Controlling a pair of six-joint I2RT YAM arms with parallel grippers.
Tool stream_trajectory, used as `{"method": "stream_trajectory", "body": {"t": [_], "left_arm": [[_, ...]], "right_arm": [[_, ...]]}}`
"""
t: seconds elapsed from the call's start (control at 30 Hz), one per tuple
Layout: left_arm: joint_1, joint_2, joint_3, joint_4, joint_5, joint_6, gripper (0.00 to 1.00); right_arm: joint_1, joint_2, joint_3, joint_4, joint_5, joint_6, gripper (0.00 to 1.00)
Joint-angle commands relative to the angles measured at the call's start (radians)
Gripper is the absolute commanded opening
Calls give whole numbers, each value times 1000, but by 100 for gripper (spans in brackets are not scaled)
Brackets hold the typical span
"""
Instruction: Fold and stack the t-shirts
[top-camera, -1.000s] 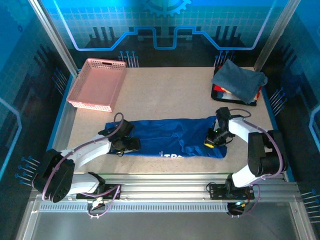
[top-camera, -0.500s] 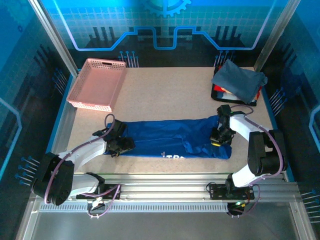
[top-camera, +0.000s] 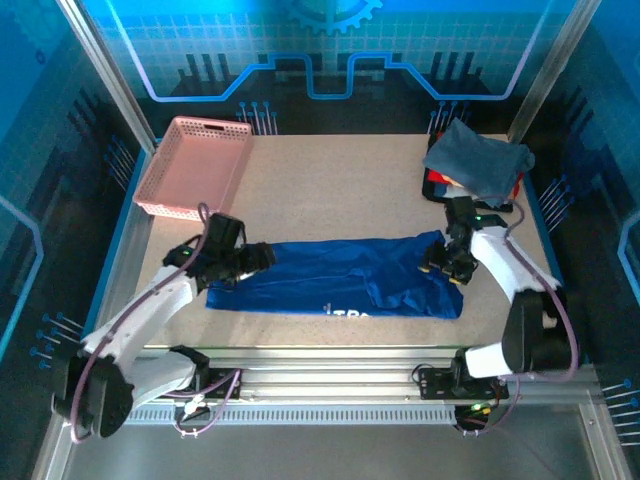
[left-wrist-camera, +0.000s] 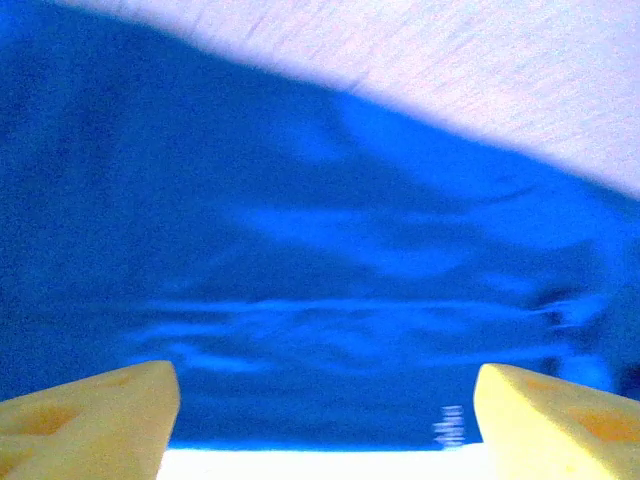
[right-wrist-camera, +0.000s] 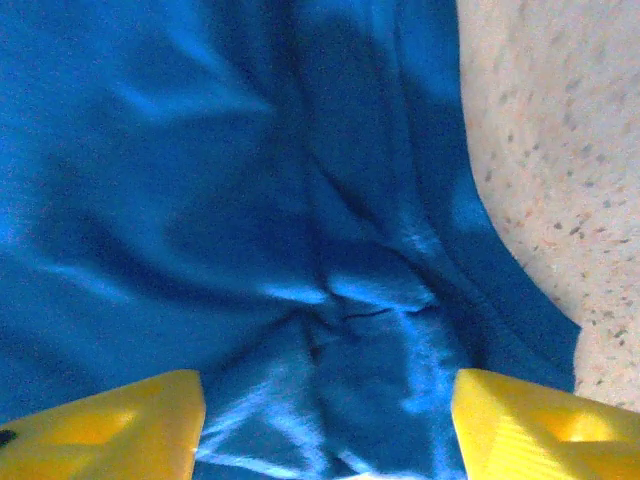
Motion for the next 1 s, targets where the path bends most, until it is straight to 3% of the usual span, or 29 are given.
{"method": "stream_trajectory", "body": {"t": [0.0, 0.13, 0.27, 0.3, 0.37, 0.43, 0.5, 0.63, 0.8, 0.97], "left_arm": [[10, -11, 153, -164, -61, 82, 81], [13, 136, 338, -363, -193, 187, 80], [28, 202, 338, -334, -180, 219, 80], [35, 232, 331, -324, -164, 217, 80], [48, 304, 316, -305, -135, 212, 73], [68, 376, 290, -261, -97, 201, 50], [85, 440, 270, -217, -98, 195, 35], [124, 605, 252, -153, -82, 192, 18], [145, 730, 221, -138, -92, 170, 17], [145, 699, 156, -159, -85, 157, 18]], "right_arm": [[16, -167, 63, -55, -44, -8, 81], [56, -297, 85, -79, -40, -4, 86], [93, -287, 97, -164, 1, -36, 82], [102, -265, 83, -169, -8, -28, 76], [118, -213, 41, -144, -32, 8, 51], [139, -148, -21, -74, -24, 60, 27], [140, -77, -71, 25, -52, 101, 16], [160, 135, -71, 145, -45, 167, 15], [199, 391, 88, 113, 31, 222, 14], [210, 630, 337, 44, 44, 223, 15]]}}
